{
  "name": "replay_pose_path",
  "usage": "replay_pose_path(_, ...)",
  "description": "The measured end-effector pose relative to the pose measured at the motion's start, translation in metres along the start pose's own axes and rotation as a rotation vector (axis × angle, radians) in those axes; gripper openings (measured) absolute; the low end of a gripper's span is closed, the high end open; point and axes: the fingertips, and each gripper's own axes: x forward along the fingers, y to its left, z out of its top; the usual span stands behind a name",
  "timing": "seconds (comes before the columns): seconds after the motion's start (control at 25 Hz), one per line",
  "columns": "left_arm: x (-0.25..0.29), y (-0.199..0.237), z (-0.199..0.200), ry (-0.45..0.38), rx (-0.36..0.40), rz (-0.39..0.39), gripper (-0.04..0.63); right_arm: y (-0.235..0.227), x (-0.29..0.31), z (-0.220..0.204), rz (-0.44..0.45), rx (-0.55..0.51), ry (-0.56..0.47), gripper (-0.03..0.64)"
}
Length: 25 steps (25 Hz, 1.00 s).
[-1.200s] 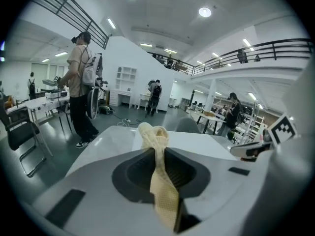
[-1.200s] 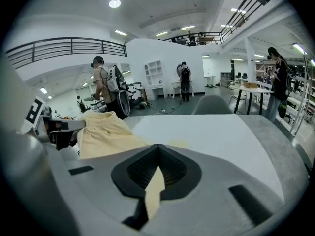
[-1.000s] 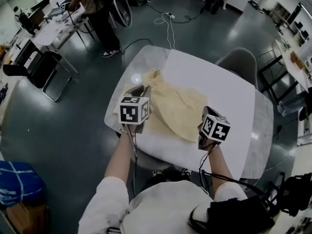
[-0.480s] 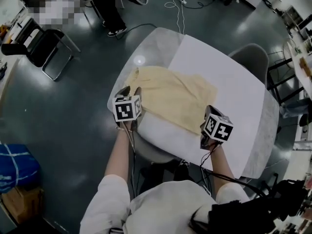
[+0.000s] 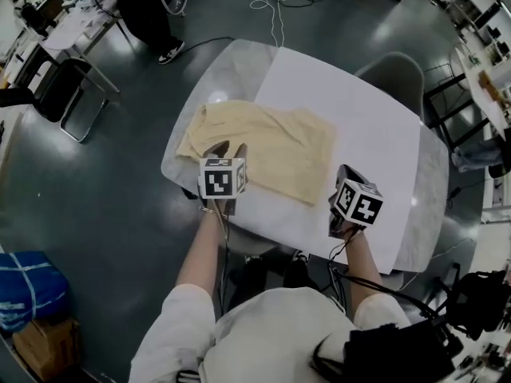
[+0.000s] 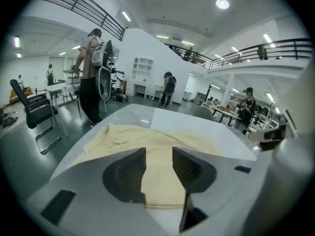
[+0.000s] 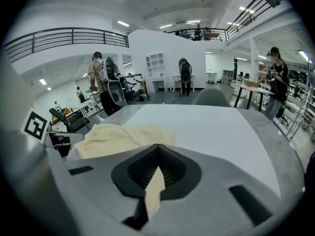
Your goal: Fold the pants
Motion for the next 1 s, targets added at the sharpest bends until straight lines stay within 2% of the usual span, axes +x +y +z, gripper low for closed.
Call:
replay_pose_path(0.36,0.034,-0.137,-0.022,0.060,0.118,-0.139,0.156,-0.102,-0.038,-0.028,-0.088,0.072,-0.001,-0.008)
replay_pose_path(0.68,0.089,-0.245,-0.050,0.140,0.252,-0.200,0.156,-0.187,-0.033,-0.059,-0.099,0.152,0.034,-0.008)
replay_pose_path(0.84,0.125,-0.279,-0.067,0.178,0.315,-0.196,0.156,-0.210,-0.016,-0.073,-0.073,0.167,0.062,-0.008)
replay_pose_path(1.0,0.150,-0.295,-0.081,0.241,0.355,-0.142,0.156,-0.229,-0.001,-0.084,-0.043,0.174,0.087,-0.008)
